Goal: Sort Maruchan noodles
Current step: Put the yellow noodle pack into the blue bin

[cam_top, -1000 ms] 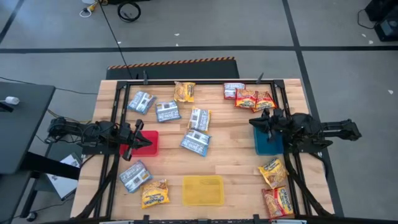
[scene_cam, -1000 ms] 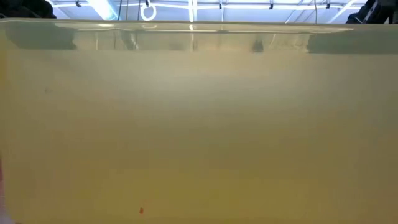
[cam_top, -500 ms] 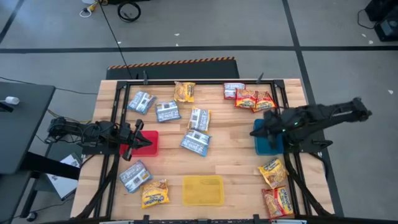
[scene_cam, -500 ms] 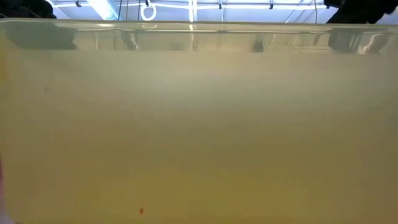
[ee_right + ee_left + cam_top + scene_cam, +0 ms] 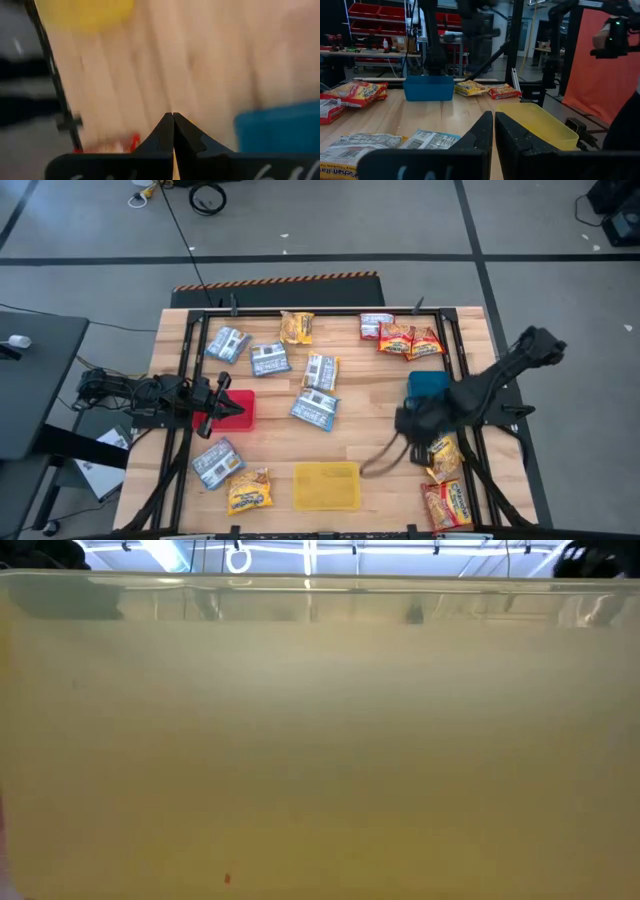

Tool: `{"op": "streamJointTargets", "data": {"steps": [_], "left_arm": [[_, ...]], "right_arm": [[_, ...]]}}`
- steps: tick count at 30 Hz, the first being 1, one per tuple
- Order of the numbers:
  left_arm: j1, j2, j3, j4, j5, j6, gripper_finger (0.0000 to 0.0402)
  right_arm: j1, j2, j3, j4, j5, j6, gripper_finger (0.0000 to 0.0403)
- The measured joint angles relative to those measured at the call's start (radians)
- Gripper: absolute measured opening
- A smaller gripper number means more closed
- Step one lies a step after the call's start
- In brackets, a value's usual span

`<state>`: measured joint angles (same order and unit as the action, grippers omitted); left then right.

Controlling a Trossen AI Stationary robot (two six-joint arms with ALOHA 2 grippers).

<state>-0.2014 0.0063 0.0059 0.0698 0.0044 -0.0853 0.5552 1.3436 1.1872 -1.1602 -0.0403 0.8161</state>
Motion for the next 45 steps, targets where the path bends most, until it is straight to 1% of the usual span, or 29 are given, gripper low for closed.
{"op": "streamJointTargets", "data": {"steps": [3,7,10,14,16,19,21,25,27,30,32,35,38,42,45], "left_arm": [[0.000,0.000,0.000,0.000,0.000,-0.001,0.0025],[0.000,0.000,0.000,0.000,0.000,-0.001,0.0025],[0.000,0.000,0.000,0.000,0.000,0.000,0.0025],[0.000,0.000,0.000,0.000,0.000,0.000,0.0025],[0.000,0.000,0.000,0.000,0.000,-0.001,0.0025],[0.000,0.000,0.000,0.000,0.000,0.000,0.0025],[0.000,0.000,0.000,0.000,0.000,-0.001,0.0025],[0.000,0.000,0.000,0.000,0.000,-0.001,0.0025],[0.000,0.000,0.000,0.000,0.000,0.000,0.0025],[0.000,0.000,0.000,0.000,0.000,-0.001,0.0025],[0.000,0.000,0.000,0.000,0.000,0.000,0.0025],[0.000,0.000,0.000,0.000,0.000,-0.001,0.0025],[0.000,0.000,0.000,0.000,0.000,0.000,0.0025],[0.000,0.000,0.000,0.000,0.000,0.000,0.0025],[0.000,0.000,0.000,0.000,0.000,-0.001,0.0025]], "right_arm": [[0.072,0.080,0.017,-0.019,-0.044,-0.004,0.0015],[0.127,0.158,0.013,-0.029,-0.060,-0.047,0.0061],[0.129,0.203,-0.010,-0.033,-0.086,-0.104,0.0106],[0.114,0.257,-0.061,-0.029,-0.087,-0.214,0.0166],[0.097,0.283,-0.096,-0.029,-0.085,-0.236,0.0191],[0.071,0.304,-0.150,-0.021,-0.060,-0.247,0.0218],[0.055,0.307,-0.187,0.004,-0.060,-0.245,0.0226],[0.038,0.300,-0.255,0.118,-0.114,-0.262,0.0222],[0.029,0.302,-0.280,0.139,-0.142,-0.268,0.0214],[0.020,0.303,-0.297,0.162,-0.220,-0.272,0.0199],[0.017,0.304,-0.295,0.172,-0.259,-0.306,0.0186],[0.017,0.304,-0.284,0.178,-0.290,-0.346,0.0157],[0.013,0.304,-0.271,0.183,-0.321,-0.349,0.0116],[-0.001,0.304,-0.223,0.138,-0.331,-0.306,0.0061],[-0.003,0.304,-0.160,0.108,-0.329,-0.312,0.0045]]}}
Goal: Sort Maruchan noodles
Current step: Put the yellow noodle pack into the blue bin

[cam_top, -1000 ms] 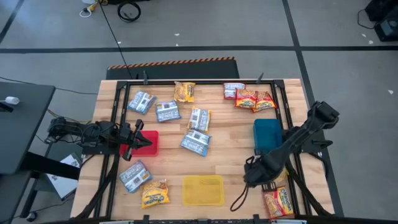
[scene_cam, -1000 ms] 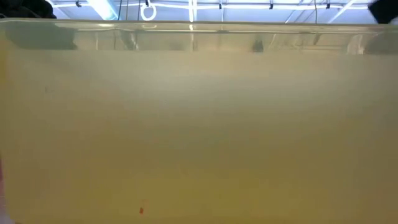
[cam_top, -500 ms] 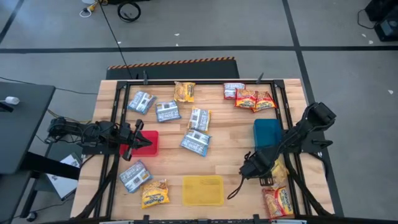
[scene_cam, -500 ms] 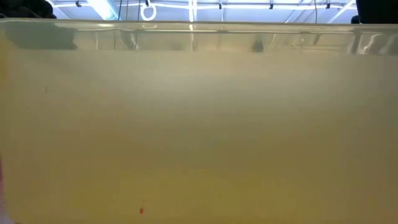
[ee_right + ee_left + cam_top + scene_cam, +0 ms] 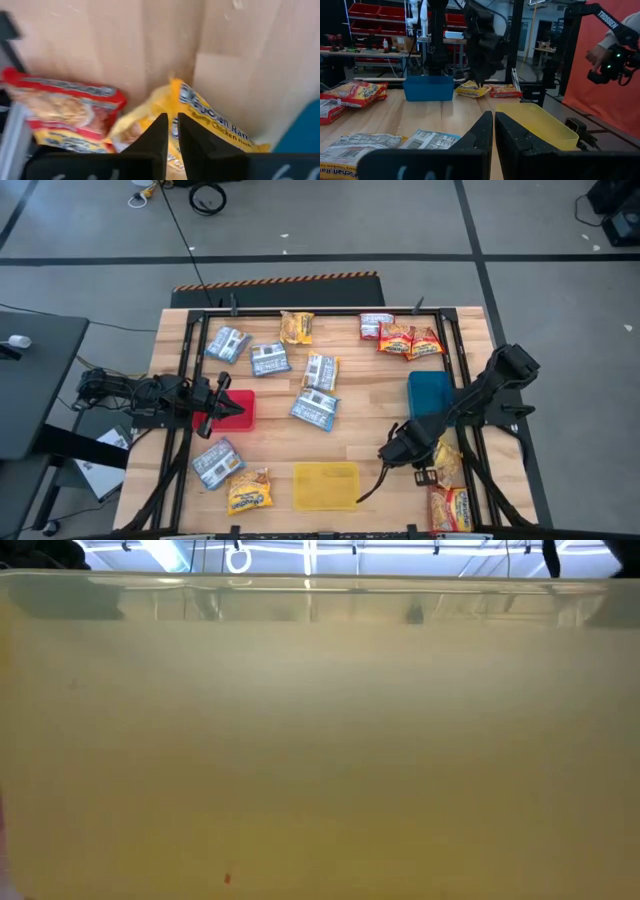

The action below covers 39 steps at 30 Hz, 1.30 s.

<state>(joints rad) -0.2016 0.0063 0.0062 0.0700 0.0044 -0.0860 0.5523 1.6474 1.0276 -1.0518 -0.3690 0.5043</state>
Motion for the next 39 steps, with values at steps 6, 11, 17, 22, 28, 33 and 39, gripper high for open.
{"op": "streamJointTargets", "data": {"steps": [6,11,17,22,28,33,39], "left_arm": [[0.000,0.000,0.000,0.000,0.000,0.001,0.0025],[0.000,0.000,0.000,0.000,0.000,0.001,0.0025],[0.000,0.000,0.000,0.000,0.000,0.000,0.0025],[0.000,0.000,0.000,0.000,0.000,0.000,0.0025],[0.000,0.000,0.000,0.000,0.000,0.000,0.0025],[0.000,0.000,0.000,0.000,0.000,0.000,0.0025],[0.000,0.000,0.000,0.000,0.000,0.001,0.0025]], "right_arm": [[0.036,-0.001,0.058,-0.010,0.049,-0.008,0.0091],[0.061,-0.001,0.003,-0.012,0.041,0.034,0.0164],[0.074,-0.001,-0.045,-0.003,0.031,0.000,0.0221],[0.076,-0.001,-0.111,0.026,0.029,-0.010,0.0218],[0.076,-0.002,-0.142,0.041,0.034,-0.028,0.0147],[0.074,-0.002,-0.124,0.046,0.035,-0.044,0.0033],[0.059,-0.001,0.016,-0.011,0.084,-0.037,0.0008]]}}
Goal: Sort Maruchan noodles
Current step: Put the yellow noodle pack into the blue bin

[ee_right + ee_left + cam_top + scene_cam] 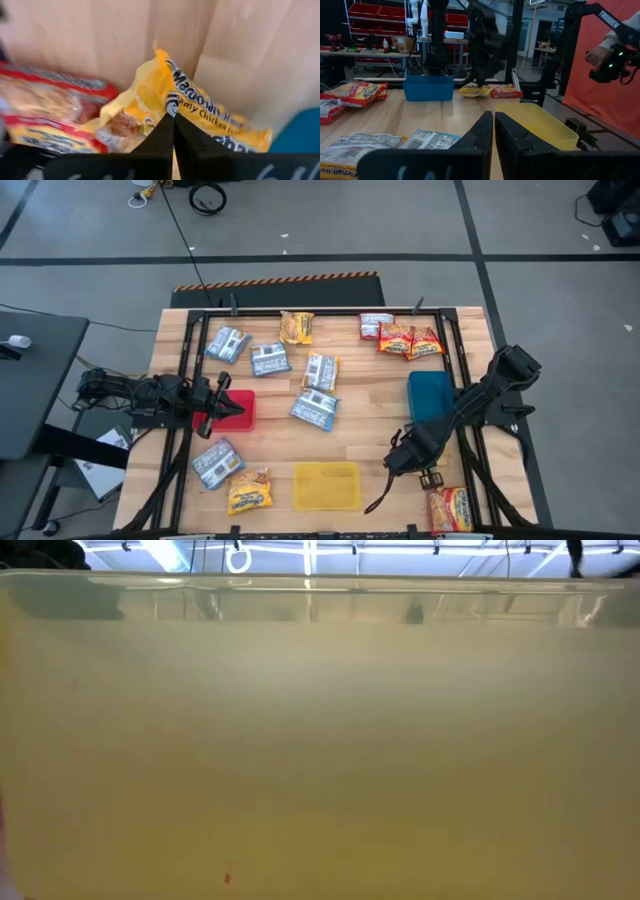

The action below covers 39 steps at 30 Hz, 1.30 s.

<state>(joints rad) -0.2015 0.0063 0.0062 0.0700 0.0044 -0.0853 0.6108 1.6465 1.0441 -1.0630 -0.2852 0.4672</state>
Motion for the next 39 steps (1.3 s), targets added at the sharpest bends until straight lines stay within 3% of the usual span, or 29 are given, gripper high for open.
{"op": "streamJointTargets", "data": {"steps": [8,18,25,31,39], "left_arm": [[0.000,0.000,0.000,0.000,0.000,0.000,0.0025],[0.000,0.000,0.000,0.000,0.000,0.000,0.0025],[0.000,0.000,0.000,0.000,0.000,-0.001,0.0025],[0.000,0.000,0.000,0.000,0.000,-0.001,0.0025],[0.000,0.000,0.000,0.007,0.000,-0.001,0.0025]], "right_arm": [[-0.043,0.000,0.347,-0.215,0.075,0.132,0.0004],[-0.081,0.000,0.695,-0.342,0.075,0.717,0.0004],[-0.089,0.002,0.751,-0.359,0.032,1.042,0.0004],[-0.117,0.028,0.751,-0.343,-0.105,1.078,0.0003],[-0.158,0.037,0.751,-0.328,-0.049,0.929,0.0002]]}}
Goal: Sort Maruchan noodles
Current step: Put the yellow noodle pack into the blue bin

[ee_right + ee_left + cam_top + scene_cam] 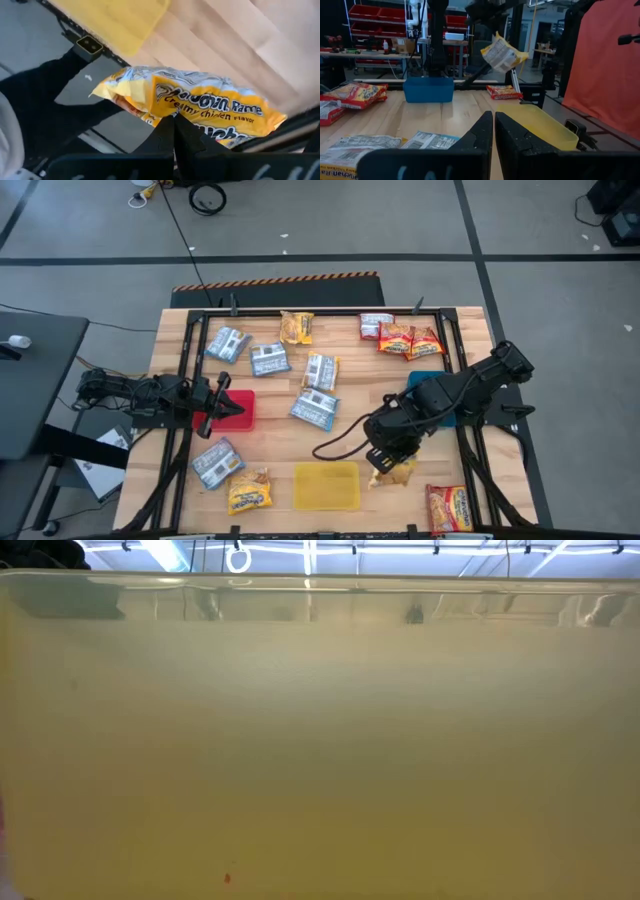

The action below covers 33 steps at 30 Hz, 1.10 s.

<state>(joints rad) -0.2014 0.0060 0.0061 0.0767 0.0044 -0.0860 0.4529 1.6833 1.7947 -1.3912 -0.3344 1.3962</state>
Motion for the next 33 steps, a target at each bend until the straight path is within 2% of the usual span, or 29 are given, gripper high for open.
{"op": "streamJointTargets", "data": {"steps": [5,8,11,15,18,21,25,30,33], "left_arm": [[0.000,0.000,0.000,0.000,0.000,0.000,0.0025],[0.000,0.000,0.000,0.001,0.000,0.001,0.0025],[0.000,0.000,0.000,0.001,0.000,0.000,0.0025],[0.000,0.000,0.000,0.001,0.000,0.000,0.0025],[0.000,0.000,0.000,0.001,0.000,0.001,0.0025],[0.000,0.000,0.000,0.001,0.000,0.001,0.0025],[0.000,0.000,0.000,0.003,0.000,0.000,0.0025],[0.000,0.000,0.000,0.007,-0.004,0.000,0.0025],[0.002,0.000,0.000,0.028,-0.115,0.003,0.0025]], "right_arm": [[-0.018,0.000,0.000,0.047,0.006,-0.185,0.0001],[-0.032,0.000,0.000,0.031,0.082,-0.353,0.0001],[-0.046,-0.004,0.000,-0.021,0.227,-0.526,0.0000],[-0.054,-0.021,-0.004,-0.179,0.529,-0.743,0.0000],[-0.075,-0.076,-0.072,-0.156,0.707,-0.859,0.0001],[-0.118,-0.147,-0.170,-0.181,0.792,-0.843,0.0001],[-0.165,-0.284,-0.387,-0.179,0.863,-0.784,0.0001],[-0.205,-0.445,-0.642,-0.181,0.853,-0.758,0.0001],[-0.228,-0.503,-0.754,-0.181,0.849,-0.763,0.0001]]}}
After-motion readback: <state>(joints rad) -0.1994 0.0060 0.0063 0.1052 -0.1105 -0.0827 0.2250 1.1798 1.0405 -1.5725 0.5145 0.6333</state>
